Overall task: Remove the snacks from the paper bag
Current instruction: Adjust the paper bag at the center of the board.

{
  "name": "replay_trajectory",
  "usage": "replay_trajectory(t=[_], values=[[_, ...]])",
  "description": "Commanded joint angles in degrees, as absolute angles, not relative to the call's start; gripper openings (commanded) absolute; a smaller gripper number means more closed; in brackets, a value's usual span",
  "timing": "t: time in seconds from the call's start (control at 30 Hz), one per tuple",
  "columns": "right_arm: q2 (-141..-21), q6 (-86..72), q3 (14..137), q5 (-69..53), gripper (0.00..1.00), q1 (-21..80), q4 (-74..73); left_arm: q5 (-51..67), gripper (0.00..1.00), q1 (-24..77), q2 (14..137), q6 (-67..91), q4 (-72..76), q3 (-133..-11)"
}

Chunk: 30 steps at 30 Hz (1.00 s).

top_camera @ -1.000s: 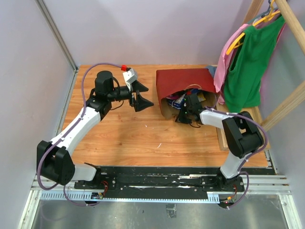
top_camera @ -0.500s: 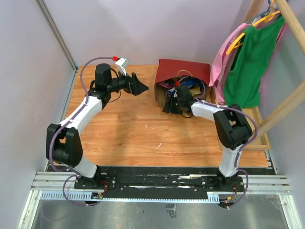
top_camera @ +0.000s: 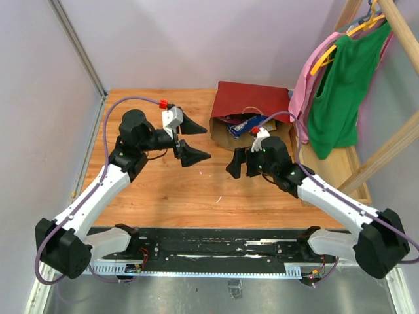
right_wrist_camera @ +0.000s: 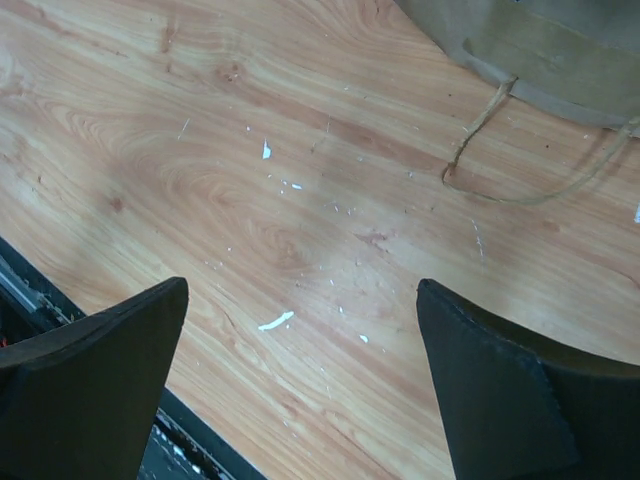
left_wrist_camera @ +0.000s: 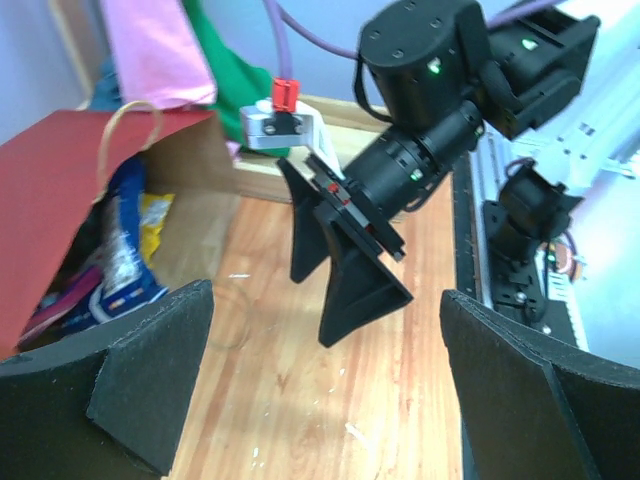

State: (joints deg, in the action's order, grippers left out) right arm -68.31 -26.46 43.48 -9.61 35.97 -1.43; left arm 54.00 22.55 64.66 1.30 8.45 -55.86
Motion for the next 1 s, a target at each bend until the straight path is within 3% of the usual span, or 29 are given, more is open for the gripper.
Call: replay_trajectory(t=[0.0,0.17,0.37,0.53,0.7,0.97], values=[[-62.65,-20.45,42.89,-7.76,0.99,36.11,-9.41,59.31,1.00,25.41,64.77,-0.92,11.70,-54.65],[-53.76,-16.80,39.90,0.68,0.98,35.86,-8.81,47.97,1.00,27.18,69.42,3.43,14.84,-56.23],[-54.01,-14.62,46.41,5.32,0.98,30.98,-9.82,24.91,0.96,31.12,77.57,5.49,12.30,-60.71],[-57.42,-6.39,55.30,12.82,1.00,30.13,-9.68,9.02,0.93,38.07,79.44,5.24,18.81,-55.32],[-66.21,1.84,65.00,5.42,0.93,24.72,-10.12,6.76,0.99,40.50,78.80,8.41,31.46,-46.33],[-84.61,12.94,87.89,-8.66,0.83,22.15,-22.99,4.58,1.00,42.09,80.38,8.19,32.72,-44.63]])
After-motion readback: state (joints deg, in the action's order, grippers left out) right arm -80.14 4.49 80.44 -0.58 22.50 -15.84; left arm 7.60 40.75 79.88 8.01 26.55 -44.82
